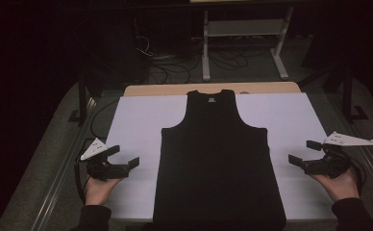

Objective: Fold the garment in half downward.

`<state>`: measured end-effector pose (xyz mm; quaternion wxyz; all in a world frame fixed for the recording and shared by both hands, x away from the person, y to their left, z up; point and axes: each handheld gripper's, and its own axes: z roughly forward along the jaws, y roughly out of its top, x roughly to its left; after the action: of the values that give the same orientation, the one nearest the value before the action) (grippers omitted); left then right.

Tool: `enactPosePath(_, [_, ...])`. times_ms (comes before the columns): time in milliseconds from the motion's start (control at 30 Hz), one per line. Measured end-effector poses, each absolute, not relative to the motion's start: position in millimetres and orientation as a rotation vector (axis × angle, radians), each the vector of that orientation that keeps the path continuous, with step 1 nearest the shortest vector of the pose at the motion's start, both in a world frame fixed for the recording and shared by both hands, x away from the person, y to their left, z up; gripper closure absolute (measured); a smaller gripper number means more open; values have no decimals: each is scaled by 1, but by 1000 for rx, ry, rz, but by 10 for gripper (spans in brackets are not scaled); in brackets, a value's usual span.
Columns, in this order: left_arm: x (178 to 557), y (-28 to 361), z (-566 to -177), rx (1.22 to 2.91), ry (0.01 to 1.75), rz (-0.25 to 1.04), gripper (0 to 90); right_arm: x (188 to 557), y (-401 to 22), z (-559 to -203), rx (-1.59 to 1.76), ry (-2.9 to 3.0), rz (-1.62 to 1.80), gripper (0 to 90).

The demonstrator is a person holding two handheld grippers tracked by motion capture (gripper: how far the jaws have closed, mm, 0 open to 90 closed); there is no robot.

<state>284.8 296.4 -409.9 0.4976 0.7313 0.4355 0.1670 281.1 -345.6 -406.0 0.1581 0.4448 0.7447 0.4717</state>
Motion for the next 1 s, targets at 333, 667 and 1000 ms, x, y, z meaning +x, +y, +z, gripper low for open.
enactPosePath(333, [284, 296, -409, 1779, 1043, 412, 0, 281, -345, -406, 1270, 2136, 1350, 0])
enactPosePath(667, [283, 294, -408, 1775, 1030, 418, 0, 281, -344, -404, 1261, 2141, 1347, 0])
enactPosePath(1000, [285, 291, -406, 1782, 999, 396, 0, 282, -342, -400, 1250, 2147, 1341, 0])
